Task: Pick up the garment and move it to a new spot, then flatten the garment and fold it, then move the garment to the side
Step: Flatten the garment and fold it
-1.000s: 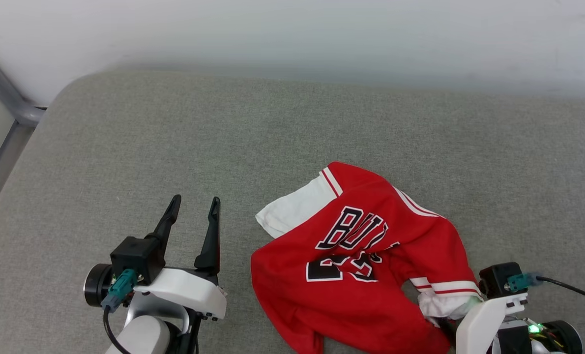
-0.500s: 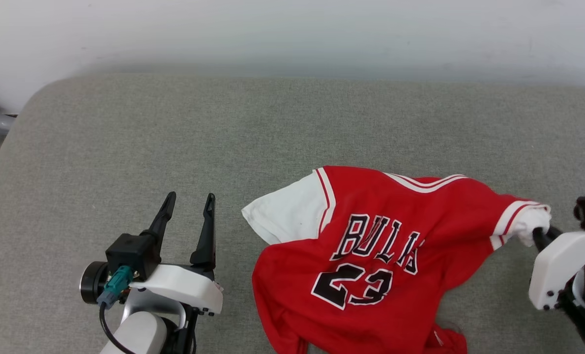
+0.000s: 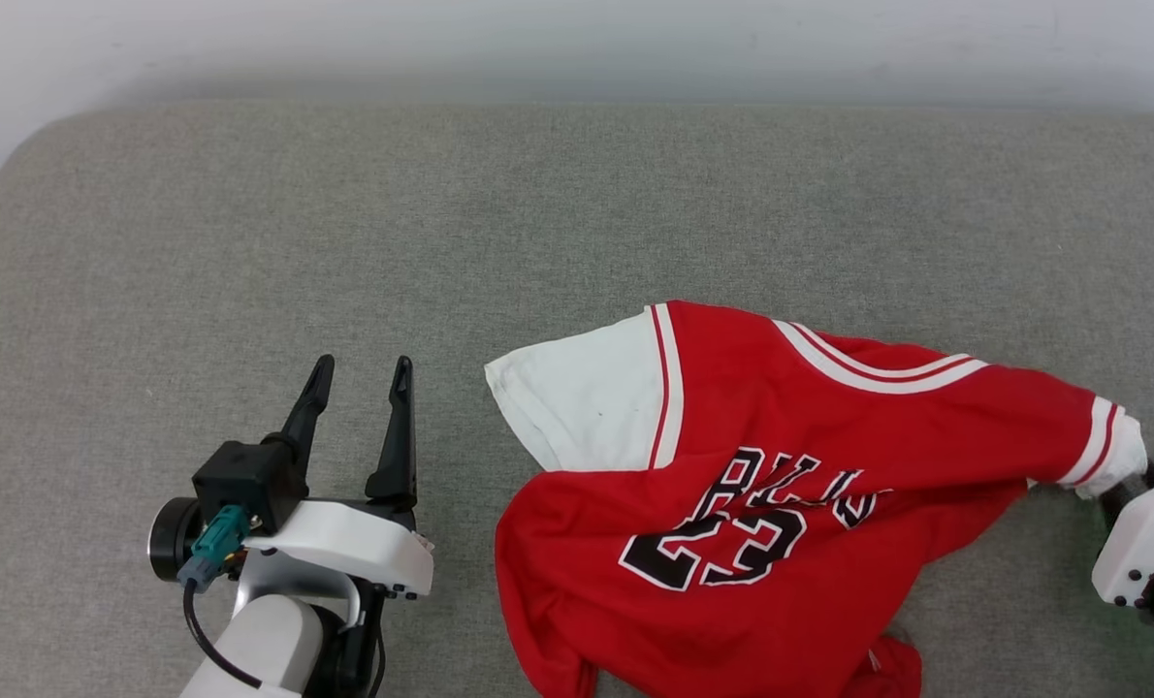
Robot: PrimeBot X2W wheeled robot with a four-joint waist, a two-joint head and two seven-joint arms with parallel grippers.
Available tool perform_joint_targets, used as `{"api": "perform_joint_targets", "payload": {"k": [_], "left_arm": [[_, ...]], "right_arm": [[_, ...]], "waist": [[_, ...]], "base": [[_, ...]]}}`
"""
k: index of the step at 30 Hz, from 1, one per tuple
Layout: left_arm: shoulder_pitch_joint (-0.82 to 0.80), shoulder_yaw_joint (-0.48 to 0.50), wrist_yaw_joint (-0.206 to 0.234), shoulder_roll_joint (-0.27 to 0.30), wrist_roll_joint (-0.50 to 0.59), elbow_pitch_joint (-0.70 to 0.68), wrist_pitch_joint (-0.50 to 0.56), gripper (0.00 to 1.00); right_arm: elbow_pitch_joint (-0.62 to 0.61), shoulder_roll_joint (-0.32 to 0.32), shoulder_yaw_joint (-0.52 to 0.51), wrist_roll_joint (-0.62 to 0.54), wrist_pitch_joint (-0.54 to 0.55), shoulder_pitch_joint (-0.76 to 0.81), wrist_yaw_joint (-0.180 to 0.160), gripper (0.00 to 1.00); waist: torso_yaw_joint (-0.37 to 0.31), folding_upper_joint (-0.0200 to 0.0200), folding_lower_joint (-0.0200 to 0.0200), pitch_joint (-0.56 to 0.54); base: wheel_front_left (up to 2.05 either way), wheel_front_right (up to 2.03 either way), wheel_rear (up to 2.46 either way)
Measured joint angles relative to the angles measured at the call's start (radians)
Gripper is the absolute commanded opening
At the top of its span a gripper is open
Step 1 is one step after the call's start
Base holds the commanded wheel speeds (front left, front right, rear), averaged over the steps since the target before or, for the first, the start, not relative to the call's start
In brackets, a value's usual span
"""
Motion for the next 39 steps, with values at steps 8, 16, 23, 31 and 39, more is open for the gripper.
{"api": "perform_joint_targets", "payload": {"k": [8,16,23,31,39], "left_arm": [[0.004,0.011,-0.006,-0.017,0.008,0.009,-0.001,1.00],[0.056,0.021,-0.008,-0.018,0.007,0.033,-0.001,1.00],[0.098,0.021,0.001,-0.009,0.001,0.040,0.005,1.00],[0.126,0.020,0.006,0.006,-0.008,0.052,0.016,1.00],[0.093,0.000,-0.018,0.017,-0.021,0.068,0.076,1.00]], "right_arm": [[0.032,0.024,-0.049,-0.017,-0.198,-0.001,0.000,1.00],[-0.068,0.099,-0.086,-0.075,-0.367,0.103,0.000,1.00],[-0.222,0.158,-0.009,-0.113,-0.418,0.181,0.000,1.00],[-0.387,0.190,0.113,-0.131,-0.363,0.259,0.000,1.00],[-0.487,0.199,0.186,-0.129,-0.305,0.293,0.000,1.00]], "waist": [[-0.006,0.0000,0.0000,-0.017],[-0.022,0.0000,-0.0001,-0.095],[-0.046,0.0000,-0.0001,-0.166],[-0.069,0.0000,-0.0002,-0.215],[-0.088,-0.0001,-0.0003,-0.203]], "base": [[0.00,0.00,0.00],[0.00,0.00,0.00],[0.00,0.00,0.00],[0.00,0.00,0.00],[0.00,0.00,0.00]]}}
